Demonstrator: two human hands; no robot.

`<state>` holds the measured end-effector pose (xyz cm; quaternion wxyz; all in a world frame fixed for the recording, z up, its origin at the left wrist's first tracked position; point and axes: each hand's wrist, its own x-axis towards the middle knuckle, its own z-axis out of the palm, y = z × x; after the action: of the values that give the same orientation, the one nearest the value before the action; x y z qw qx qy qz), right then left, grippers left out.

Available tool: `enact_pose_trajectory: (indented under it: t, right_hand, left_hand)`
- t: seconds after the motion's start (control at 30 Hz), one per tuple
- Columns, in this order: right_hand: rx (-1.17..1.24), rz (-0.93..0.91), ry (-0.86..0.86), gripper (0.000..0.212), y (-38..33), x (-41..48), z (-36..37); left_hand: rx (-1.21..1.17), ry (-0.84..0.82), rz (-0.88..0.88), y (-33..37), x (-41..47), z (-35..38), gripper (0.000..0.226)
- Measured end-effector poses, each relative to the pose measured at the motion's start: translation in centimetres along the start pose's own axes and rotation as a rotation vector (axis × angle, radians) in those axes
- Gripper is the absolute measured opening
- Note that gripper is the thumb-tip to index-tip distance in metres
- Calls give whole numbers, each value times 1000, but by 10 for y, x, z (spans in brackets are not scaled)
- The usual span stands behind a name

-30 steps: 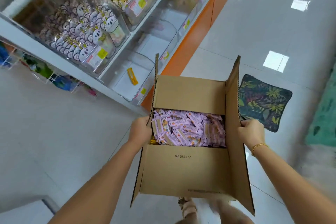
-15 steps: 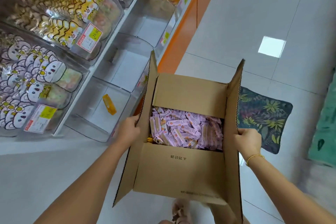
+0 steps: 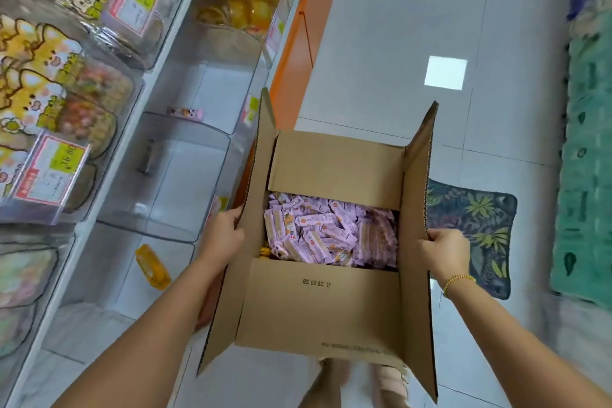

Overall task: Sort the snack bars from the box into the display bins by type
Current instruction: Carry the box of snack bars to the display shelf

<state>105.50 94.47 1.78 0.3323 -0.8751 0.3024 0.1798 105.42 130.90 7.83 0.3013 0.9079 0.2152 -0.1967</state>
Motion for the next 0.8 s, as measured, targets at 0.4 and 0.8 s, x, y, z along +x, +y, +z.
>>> enact_pose_trajectory:
  t: [0.4, 0.8]
  right_hand:
    - [151, 119, 32, 12, -17, 46, 44]
    - [202, 233, -82, 11, 32, 54, 43]
  left_hand:
    - [59, 21, 52, -5, 97, 12, 54]
    - [101, 112, -104, -37, 111, 38, 52]
